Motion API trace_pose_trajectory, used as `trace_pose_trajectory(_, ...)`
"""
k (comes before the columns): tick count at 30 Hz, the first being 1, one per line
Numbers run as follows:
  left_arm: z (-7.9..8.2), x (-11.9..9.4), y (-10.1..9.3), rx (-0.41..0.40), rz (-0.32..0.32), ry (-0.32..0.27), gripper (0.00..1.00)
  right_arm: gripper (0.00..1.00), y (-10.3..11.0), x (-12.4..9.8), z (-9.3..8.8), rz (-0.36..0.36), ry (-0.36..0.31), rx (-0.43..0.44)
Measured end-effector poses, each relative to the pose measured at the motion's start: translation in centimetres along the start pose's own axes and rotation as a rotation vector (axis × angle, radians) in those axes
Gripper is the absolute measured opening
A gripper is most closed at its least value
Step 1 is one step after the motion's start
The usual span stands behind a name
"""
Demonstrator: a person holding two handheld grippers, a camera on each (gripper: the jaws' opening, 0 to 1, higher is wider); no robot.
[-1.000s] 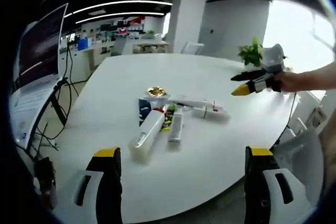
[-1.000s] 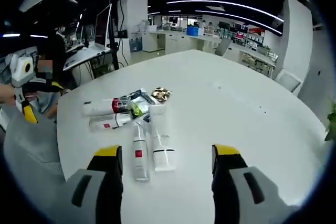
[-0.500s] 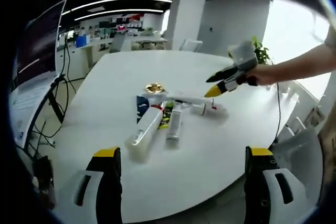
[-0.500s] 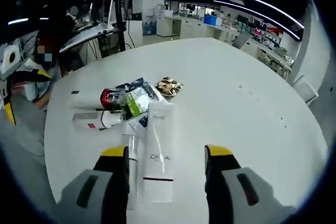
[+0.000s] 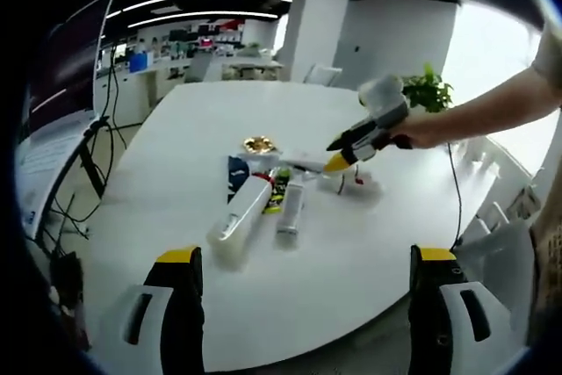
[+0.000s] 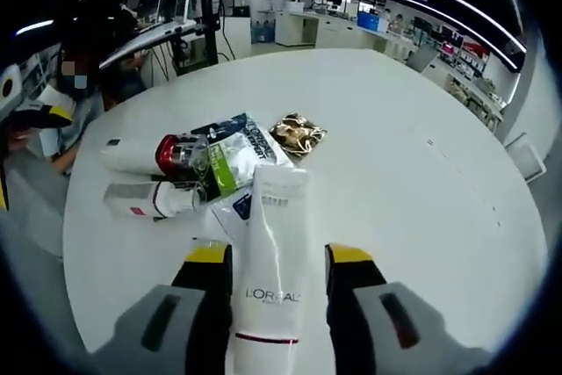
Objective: Arrange the skincare products in the storage area until every visible bottle or jar stands upright without overlapping.
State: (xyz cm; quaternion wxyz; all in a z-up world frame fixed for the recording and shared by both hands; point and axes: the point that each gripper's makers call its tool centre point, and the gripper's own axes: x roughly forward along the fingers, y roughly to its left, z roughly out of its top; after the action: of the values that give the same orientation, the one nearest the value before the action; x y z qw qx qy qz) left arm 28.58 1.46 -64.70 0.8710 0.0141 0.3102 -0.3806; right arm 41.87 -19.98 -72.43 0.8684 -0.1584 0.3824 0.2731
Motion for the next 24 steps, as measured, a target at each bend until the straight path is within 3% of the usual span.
trace_pose_trajectory(6,-0.2,0.2,-0.1,-0.001,-0.003,0.01,0.96,0.34,-0.1,1.3,-0.1,0.002,0.031,-0.029)
trace_pose_trajectory(12,-0.4,0.3,-0.1,-0.002,-0.008,0.015,0.96,0.35,0.0,2.2,-0.9,0.011,0.075,-0.022)
trace_pose_trajectory(15,-0.5,0.4,-0.1,-0.006,-0.009,0.019,0.96,0.35,-0.1,2.2,-0.9,0.017,0.072,0.026)
trace_pose_trajectory(24,-0.2,0.9,-0.6,-0.006,-0.023,0.024,0.96,0.31,-0.2,2.3,-0.9,0.013,0.071,0.032)
